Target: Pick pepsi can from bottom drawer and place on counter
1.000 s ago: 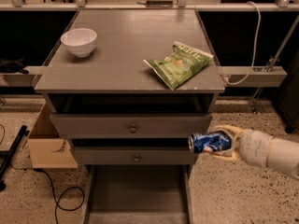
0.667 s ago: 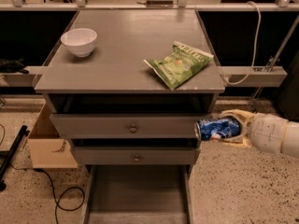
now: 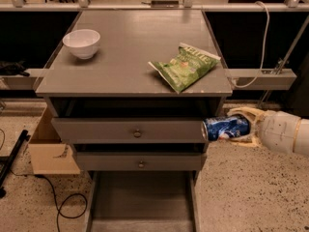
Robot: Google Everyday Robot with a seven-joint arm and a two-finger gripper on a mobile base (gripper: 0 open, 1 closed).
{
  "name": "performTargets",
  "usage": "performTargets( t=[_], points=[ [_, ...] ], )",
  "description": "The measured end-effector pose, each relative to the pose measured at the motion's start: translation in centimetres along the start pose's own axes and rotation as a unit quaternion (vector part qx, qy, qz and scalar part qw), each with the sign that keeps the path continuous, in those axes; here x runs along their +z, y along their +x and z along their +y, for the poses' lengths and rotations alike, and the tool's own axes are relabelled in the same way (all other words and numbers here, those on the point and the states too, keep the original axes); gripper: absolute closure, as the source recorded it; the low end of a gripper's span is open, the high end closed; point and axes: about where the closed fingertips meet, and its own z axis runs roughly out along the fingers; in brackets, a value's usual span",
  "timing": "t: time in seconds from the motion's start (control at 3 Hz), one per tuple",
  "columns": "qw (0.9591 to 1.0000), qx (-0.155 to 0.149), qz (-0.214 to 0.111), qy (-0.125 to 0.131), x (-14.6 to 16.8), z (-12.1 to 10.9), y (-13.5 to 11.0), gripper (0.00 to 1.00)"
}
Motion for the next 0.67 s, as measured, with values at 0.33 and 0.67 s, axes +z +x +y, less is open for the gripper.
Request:
performTargets(
  t=[0.33,0.67],
  points=[
    [0.9991,-0.034,-0.025,0.002,-0.6,-4.5,-2.5,1.0],
    [0.9961,-0.067,-0.056,0.01,-2.1,-10.2,-4.7,1.0]
  ],
)
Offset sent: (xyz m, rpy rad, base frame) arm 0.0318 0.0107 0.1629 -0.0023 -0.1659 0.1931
